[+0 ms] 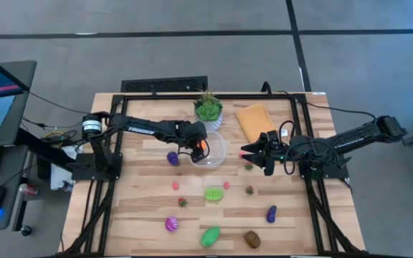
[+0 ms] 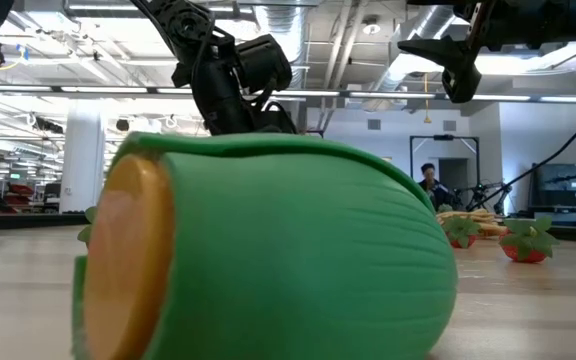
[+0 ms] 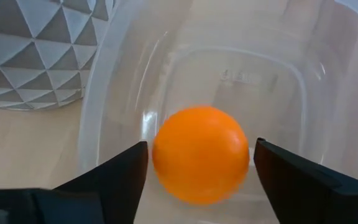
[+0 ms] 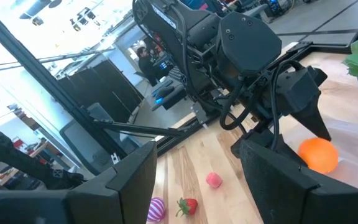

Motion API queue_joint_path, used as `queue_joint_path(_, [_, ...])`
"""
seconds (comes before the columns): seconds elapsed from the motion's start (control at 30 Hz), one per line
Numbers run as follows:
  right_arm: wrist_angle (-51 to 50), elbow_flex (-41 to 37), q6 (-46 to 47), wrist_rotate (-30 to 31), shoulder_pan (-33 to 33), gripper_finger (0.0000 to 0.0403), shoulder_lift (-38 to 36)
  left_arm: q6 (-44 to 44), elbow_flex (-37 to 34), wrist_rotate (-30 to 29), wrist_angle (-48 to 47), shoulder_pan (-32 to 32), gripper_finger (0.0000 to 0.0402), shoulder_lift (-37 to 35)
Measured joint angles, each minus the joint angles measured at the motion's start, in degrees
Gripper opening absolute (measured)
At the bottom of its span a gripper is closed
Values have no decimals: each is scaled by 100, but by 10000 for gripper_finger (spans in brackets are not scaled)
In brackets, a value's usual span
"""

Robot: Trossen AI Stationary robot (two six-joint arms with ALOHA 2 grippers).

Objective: Pick and placing Produce into tupperware
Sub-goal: Put the top right pink peach into the transparent bin

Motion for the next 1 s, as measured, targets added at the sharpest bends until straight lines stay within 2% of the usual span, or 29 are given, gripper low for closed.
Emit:
queue_joint_path(0.13, [1, 0, 0, 0, 7, 255, 0, 77, 0, -168, 1, -50, 310, 0])
queue_joint_path(0.3, [-1, 0, 7, 0, 7, 255, 0, 106, 14, -164, 28, -100, 317, 0])
queue_joint_path(0.6, [1, 0, 7, -2, 4, 255, 0, 307, 758, -258, -565, -106, 317, 0])
queue_joint_path(0.77, [-3, 0, 76, -61, 7, 255, 1, 459, 1392, -262, -1391, -140, 317, 0])
queue_joint_path(1.0, [-45, 0, 98, -153, 7, 255, 2, 739, 2192, -605, -2676, -425, 317, -115])
